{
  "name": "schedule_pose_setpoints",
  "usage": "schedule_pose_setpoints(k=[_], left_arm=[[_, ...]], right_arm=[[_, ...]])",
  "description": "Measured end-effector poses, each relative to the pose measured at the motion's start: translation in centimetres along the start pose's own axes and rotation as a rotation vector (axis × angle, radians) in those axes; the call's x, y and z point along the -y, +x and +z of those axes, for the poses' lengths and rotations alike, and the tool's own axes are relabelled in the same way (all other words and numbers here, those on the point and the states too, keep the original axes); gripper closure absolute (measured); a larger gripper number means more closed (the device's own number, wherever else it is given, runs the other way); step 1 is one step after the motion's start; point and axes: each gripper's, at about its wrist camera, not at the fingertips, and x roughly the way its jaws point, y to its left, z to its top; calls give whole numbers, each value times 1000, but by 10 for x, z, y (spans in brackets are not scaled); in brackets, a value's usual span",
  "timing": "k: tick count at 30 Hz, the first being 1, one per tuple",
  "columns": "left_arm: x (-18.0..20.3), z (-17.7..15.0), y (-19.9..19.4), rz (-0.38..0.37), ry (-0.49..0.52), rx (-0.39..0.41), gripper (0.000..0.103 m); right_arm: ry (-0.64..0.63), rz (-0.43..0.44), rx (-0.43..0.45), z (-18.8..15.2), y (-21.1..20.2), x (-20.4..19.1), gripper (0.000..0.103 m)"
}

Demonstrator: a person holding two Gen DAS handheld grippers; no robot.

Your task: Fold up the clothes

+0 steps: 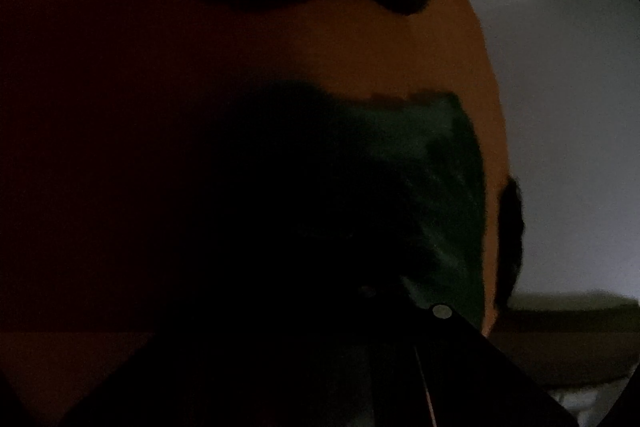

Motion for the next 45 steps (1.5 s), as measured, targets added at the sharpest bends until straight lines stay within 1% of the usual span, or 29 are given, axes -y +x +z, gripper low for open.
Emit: schedule_pose_setpoints(k=[2, 4, 7, 8, 10, 13, 14, 17, 19, 21, 23, 24, 25, 28, 29, 30, 31, 32, 33, 34, 36, 38, 40, 41, 43, 44, 45], left_arm=[[22, 2, -11, -21, 31, 6, 95], [49, 8, -25, -80, 30, 27, 95], [104, 25, -34, -126, 46, 43, 95], [122, 31, -35, -138, 53, 47, 95], [156, 50, -27, -130, 78, 46, 95], [201, 81, -1, -98, 77, 35, 95], [215, 94, 12, -67, 67, 37, 95], [245, 118, 59, 22, 36, 60, 95], [256, 135, 96, 92, 5, 66, 95], [256, 151, 132, 152, -47, 64, 95], [254, 162, 163, 199, -91, 63, 95], [252, 166, 172, 219, -105, 62, 95], [250, 168, 180, 228, -117, 53, 95], [246, 175, 203, 253, -157, 25, 93], [243, 180, 208, 251, -180, -2, 91], [240, 185, 210, 243, -207, -33, 84], [238, 188, 208, 217, -248, -51, 80], [235, 192, 205, 192, -290, -69, 76], [234, 195, 202, 164, -329, -84, 68], [234, 198, 195, 124, -356, -88, 58], [236, 202, 180, 47, -406, -97, 47], [238, 205, 167, 5, -411, -128, 43], [233, 207, 155, 8, -400, -183, 42], [228, 208, 148, 8, -389, -205, 42], [221, 212, 142, 58, -348, -252, 41], [219, 214, 139, 74, -322, -278, 41], [220, 217, 139, 53, -275, -318, 39]], right_arm=[[-80, -28, 5, 8, -2, -15, 94], [-116, -5, 23, 21, -11, -35, 94], [-181, 32, 53, 51, -22, -77, 94], [-203, 44, 63, 62, -26, -93, 94], [-208, 71, 70, 88, -22, -124, 94], [-220, 88, 65, 133, 0, -176, 94], [-226, 77, 60, 145, 16, -193, 94], [-243, 46, 47, 180, 65, -244, 94], [-254, 25, 38, 203, 97, -278, 94], [-234, 6, 14, 217, 138, -312, 94], [-231, -21, 12, 222, 169, -337, 94], [-240, -48, 11, 223, 182, -349, 94], [-249, -74, 11, 224, 195, -361, 94], [-242, -103, 8, 228, 223, -385, 93], [-237, -115, 1, 231, 231, -391, 92], [-232, -126, -5, 233, 239, -396, 90], [-201, -124, -40, 237, 248, -396, 80], [-168, -121, -76, 241, 257, -396, 74], [-136, -102, -91, 244, 261, -393, 57], [-90, -58, -80, 248, 258, -390, 52], [2, 29, -56, 256, 254, -383, 45], [-25, -14, -14, 257, 245, -383, 44], [-70, -59, 13, 254, 237, -382, 43], [-89, -52, -8, 250, 237, -380, 43], [-129, -26, -38, 233, 228, -371, 43], [-137, 6, -28, 223, 220, -364, 43], [-141, 26, -17, 217, 213, -356, 43]])
